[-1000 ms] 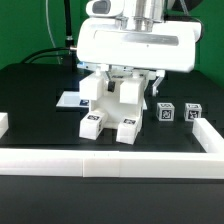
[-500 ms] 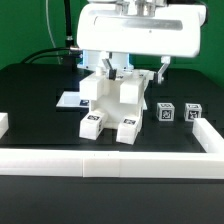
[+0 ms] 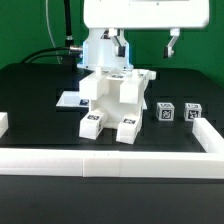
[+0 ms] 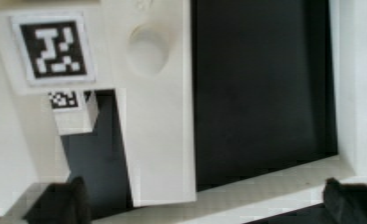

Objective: Assemble chair

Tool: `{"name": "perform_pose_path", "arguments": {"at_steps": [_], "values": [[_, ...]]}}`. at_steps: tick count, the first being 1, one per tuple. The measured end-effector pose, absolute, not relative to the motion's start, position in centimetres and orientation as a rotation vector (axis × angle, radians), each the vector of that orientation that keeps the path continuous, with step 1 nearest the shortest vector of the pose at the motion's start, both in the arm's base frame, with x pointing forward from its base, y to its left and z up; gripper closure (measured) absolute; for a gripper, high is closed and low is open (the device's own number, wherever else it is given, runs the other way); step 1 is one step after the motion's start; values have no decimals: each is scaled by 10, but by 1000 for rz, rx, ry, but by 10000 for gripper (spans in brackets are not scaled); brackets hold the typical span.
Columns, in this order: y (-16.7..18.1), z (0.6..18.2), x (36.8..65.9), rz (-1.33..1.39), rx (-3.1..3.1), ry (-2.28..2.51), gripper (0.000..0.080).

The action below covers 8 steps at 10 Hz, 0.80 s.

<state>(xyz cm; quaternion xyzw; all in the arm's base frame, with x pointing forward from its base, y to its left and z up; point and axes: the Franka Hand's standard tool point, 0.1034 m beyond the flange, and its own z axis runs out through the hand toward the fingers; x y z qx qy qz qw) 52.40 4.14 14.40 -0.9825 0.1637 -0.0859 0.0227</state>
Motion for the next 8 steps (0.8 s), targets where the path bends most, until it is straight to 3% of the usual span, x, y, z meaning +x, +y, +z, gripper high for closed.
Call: {"name": "perform_pose_path", "arguments": {"at_steps": [5, 8], "values": [[48, 139, 516, -226, -3045, 517, 150], [58, 130, 491, -162, -3056, 476, 150]]}}
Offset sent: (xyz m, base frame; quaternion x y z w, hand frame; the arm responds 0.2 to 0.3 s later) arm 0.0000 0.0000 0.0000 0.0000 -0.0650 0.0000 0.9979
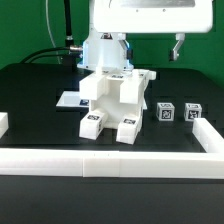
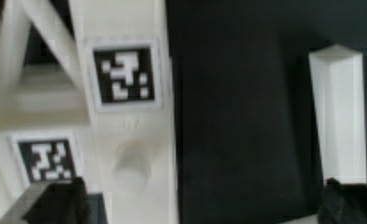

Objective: Assemble chair

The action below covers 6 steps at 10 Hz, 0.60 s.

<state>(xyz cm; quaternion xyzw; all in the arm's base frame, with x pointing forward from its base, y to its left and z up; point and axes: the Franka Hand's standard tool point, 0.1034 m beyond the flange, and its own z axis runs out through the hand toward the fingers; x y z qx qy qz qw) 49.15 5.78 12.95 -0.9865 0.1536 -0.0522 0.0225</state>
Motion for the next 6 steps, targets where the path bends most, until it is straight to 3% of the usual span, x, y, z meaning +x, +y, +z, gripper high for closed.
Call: {"name": "perform_pose_path", "arguments": {"at_steps": [1, 4, 6], "values": [[67, 124, 475, -129, -3048, 512, 150], [62, 123, 477, -135, -3052, 491, 150], [64, 112, 450, -94, -3035, 544, 150]]}}
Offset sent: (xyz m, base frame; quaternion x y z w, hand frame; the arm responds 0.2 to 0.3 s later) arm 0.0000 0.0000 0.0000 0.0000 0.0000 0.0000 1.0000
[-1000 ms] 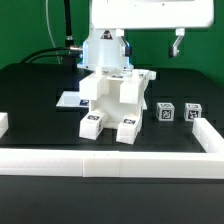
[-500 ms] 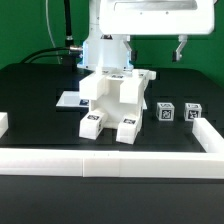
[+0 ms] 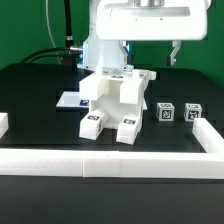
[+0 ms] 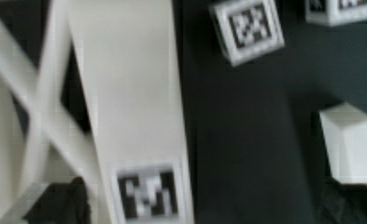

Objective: Assemble chair

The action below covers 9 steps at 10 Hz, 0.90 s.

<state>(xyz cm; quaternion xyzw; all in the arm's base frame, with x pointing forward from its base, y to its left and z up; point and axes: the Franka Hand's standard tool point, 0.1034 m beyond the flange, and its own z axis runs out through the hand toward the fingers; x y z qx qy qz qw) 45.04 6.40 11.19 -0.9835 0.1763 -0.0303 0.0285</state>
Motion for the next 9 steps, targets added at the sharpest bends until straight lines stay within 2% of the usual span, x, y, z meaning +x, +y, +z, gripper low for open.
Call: {"name": "perform_pose_path", "arguments": {"at_steps": [2, 6, 9], "values": [[74, 112, 429, -111, -3020, 540, 150], [74, 104, 424, -86, -3008, 639, 150], [108, 80, 396, -31, -3000, 737, 150]]}}
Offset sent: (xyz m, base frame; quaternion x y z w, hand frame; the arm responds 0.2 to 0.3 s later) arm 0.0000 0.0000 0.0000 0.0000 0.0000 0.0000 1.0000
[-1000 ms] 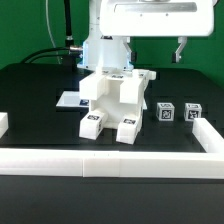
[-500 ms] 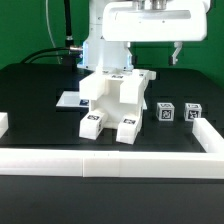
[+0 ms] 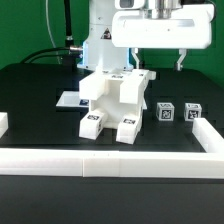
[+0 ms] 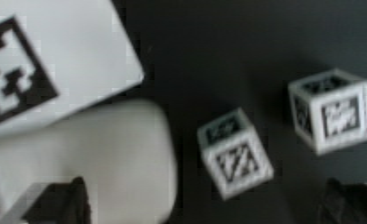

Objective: Assemble chair

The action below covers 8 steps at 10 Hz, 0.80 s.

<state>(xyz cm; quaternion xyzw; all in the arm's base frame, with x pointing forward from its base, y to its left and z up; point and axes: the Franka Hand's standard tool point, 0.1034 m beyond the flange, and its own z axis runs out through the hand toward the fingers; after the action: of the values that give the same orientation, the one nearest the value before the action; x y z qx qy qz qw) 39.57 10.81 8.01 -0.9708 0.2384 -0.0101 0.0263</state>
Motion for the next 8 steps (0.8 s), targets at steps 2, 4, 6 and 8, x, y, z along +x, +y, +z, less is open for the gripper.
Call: {"name": "perform_pose_path", "arguments": {"at_steps": [2, 4, 6, 8], "values": [[134, 86, 397, 30, -2985, 772, 150], [149, 98, 412, 52, -2964, 800, 150], [140, 94, 411, 35, -2975, 771, 150], [118, 95, 406, 36, -3001, 654, 150]]}}
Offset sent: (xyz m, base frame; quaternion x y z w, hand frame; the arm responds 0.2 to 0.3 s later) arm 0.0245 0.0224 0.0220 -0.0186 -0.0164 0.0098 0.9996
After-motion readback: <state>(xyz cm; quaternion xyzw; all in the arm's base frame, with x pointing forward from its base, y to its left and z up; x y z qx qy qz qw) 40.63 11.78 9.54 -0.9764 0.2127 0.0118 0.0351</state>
